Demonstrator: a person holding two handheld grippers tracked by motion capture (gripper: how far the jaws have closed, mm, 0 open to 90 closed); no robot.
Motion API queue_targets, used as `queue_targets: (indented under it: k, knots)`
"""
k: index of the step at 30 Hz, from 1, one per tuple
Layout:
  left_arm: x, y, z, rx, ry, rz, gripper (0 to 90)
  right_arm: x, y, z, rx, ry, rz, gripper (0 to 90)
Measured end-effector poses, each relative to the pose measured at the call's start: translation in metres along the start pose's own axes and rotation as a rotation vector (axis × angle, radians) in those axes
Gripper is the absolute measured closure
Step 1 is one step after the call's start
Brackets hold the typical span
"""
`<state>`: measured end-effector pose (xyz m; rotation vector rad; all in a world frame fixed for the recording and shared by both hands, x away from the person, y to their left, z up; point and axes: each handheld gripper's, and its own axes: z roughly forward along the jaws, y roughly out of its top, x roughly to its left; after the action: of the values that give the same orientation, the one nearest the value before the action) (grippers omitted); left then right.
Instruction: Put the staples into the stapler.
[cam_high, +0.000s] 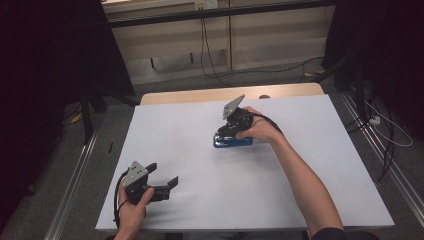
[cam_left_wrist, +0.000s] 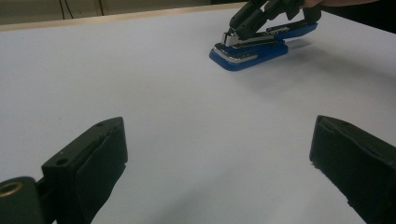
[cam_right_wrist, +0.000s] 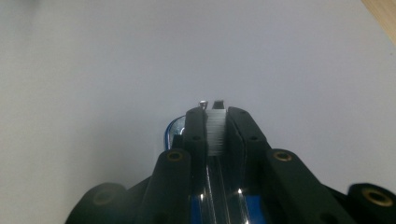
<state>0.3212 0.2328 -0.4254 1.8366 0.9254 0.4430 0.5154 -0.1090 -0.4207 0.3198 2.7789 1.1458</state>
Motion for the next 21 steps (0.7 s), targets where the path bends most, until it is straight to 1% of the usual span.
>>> queue_targets:
  k: [7, 11, 14, 18, 21]
  knots:
    - [0.0, 0.0002, -0.0003, 0.0, 0.0, 0.002, 4.4, 0.0, -0.0003, 0.0006, 0.0, 0.002, 0.008, 75.8]
    - [0.0001, 0.0, -0.0002, -0.003, 0.0, -0.001, 4.4, 0.0001, -0.0003, -0.0013, 0.001, -0.004, 0.018, 75.1]
    - [0.0, 0.0, -0.0001, 0.0, 0.001, 0.0, 4.4, -0.0007, -0.0008, -0.0037, 0.0, -0.009, 0.015, 74.4]
    - [-0.0003, 0.0002, 0.0003, -0.002, -0.001, 0.0, 4.4, -0.0009, -0.0017, -0.0062, 0.0, -0.014, 0.03, 74.4]
    - [-0.0003, 0.0, 0.0004, -0.002, -0.001, -0.002, 4.4, -0.0012, -0.0017, -0.0066, -0.005, -0.014, 0.027, 74.6]
